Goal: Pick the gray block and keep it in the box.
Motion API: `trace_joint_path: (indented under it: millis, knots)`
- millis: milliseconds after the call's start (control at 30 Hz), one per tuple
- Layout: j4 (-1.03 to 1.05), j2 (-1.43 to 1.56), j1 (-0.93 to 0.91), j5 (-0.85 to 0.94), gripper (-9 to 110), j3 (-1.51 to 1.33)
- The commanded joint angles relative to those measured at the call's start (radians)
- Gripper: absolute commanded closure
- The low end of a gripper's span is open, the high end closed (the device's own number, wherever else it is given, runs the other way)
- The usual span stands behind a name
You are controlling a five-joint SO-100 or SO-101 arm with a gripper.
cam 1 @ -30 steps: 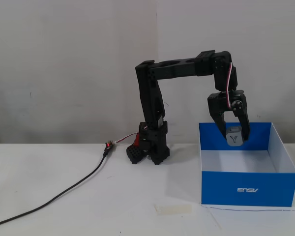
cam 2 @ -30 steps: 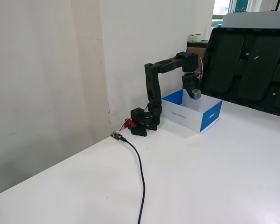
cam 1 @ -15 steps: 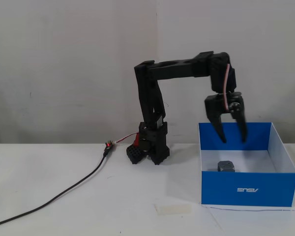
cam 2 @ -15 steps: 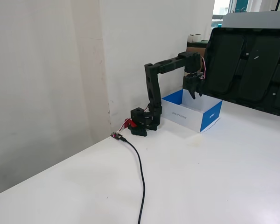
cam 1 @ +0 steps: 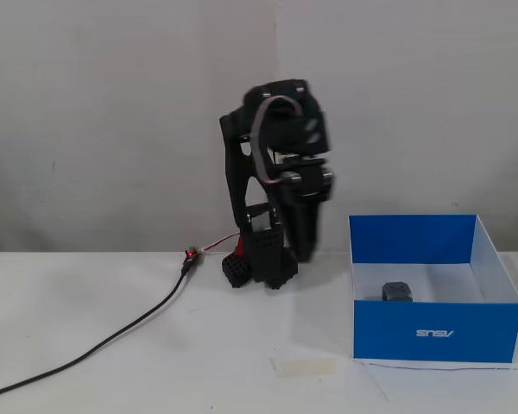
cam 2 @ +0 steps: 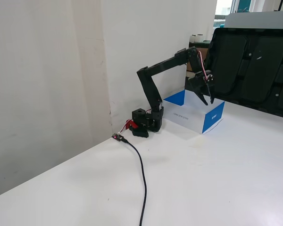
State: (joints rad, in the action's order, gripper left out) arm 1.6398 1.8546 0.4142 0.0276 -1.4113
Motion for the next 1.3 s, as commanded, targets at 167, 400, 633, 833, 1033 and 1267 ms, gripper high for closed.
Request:
trace_joint_path:
  millis: [167, 400, 633, 833, 1033, 1267]
  knots:
    - [-0.072, 0.057, -0.325, 0.02, 99, -0.087]
    - [-0.224, 0.074, -0.425, 0.017, 99, -0.308]
    - [-0.407, 0.132, -0.454, 0.006, 101, -0.546]
    - [-0.554, 0.249, -0.446, -0.018, 101, -0.773]
    - [-0.627, 0.365, -0.426, -0.038, 101, -0.946]
    - [-0.726, 0.52, -0.414, -0.052, 101, -1.14]
